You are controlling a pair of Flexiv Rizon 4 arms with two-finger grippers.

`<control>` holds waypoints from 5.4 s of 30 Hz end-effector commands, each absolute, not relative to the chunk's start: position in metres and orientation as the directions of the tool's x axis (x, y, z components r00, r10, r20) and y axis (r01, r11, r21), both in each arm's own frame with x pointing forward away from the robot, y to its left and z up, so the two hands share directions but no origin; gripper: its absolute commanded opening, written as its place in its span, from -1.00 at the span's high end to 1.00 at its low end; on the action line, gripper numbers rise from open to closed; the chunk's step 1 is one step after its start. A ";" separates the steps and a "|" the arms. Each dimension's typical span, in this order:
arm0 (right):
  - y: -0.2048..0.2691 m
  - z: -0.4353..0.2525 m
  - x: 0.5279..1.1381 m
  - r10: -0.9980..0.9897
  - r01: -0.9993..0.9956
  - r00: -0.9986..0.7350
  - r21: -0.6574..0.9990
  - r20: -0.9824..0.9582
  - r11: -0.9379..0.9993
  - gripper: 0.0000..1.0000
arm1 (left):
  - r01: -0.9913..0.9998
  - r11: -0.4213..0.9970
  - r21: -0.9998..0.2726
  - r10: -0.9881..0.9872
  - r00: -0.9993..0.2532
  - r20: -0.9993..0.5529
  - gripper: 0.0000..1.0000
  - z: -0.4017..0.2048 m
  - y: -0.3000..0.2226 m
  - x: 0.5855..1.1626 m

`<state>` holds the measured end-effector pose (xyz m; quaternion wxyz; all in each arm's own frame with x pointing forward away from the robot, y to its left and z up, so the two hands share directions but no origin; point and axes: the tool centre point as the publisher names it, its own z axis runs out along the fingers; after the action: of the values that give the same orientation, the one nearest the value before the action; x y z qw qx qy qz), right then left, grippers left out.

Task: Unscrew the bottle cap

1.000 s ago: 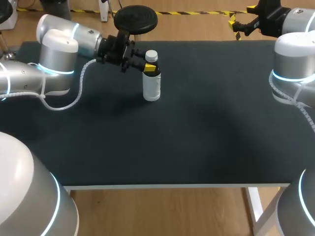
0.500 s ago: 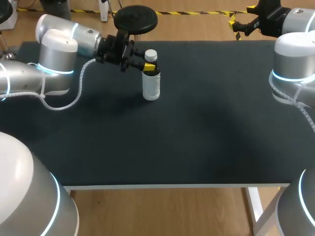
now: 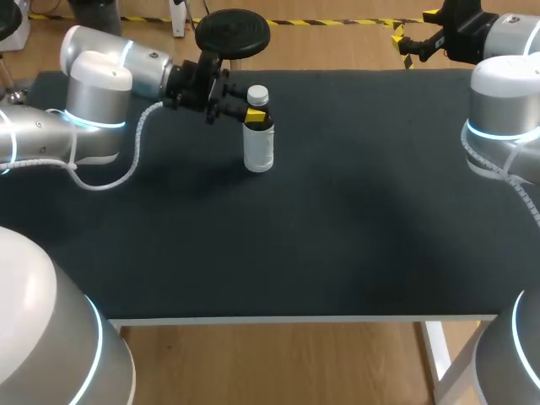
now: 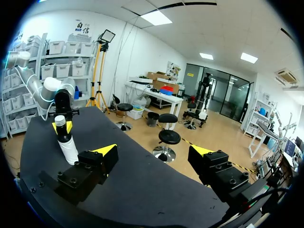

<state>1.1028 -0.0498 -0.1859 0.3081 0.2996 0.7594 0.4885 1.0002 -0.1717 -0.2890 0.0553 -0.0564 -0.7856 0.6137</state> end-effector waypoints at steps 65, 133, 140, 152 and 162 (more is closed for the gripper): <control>0.100 -0.223 1.066 0.005 0.012 -1.000 0.903 0.010 0.429 -1.00 | 0.021 0.239 -0.971 0.160 -0.987 0.018 1.00 -0.289 -0.171 1.001; 0.228 -0.250 1.015 -0.161 -0.012 -0.985 0.899 0.065 0.439 -1.00 | 0.021 0.239 -0.971 0.160 -0.987 0.018 1.00 -0.289 -0.171 1.001; 0.235 -0.253 1.014 -0.162 -0.008 -0.984 0.898 0.070 0.439 -1.00 | 0.021 0.239 -0.971 0.160 -0.987 0.018 1.00 -0.289 -0.171 1.001; 0.238 -0.254 1.005 -0.166 -0.012 -0.984 0.897 0.068 0.441 -1.00 | 0.021 0.239 -0.971 0.160 -0.987 0.018 1.00 -0.289 -0.171 1.001; 0.244 -0.258 1.004 -0.145 -0.011 -0.987 0.889 0.062 0.457 -1.00 | 0.021 0.239 -0.971 0.160 -0.987 0.018 1.00 -0.289 -0.171 1.001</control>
<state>1.0062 0.2423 -0.2576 -0.0669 -0.0474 0.8504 0.5197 1.0001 -0.1713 -0.2890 0.0554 -0.0565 -0.7854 0.6139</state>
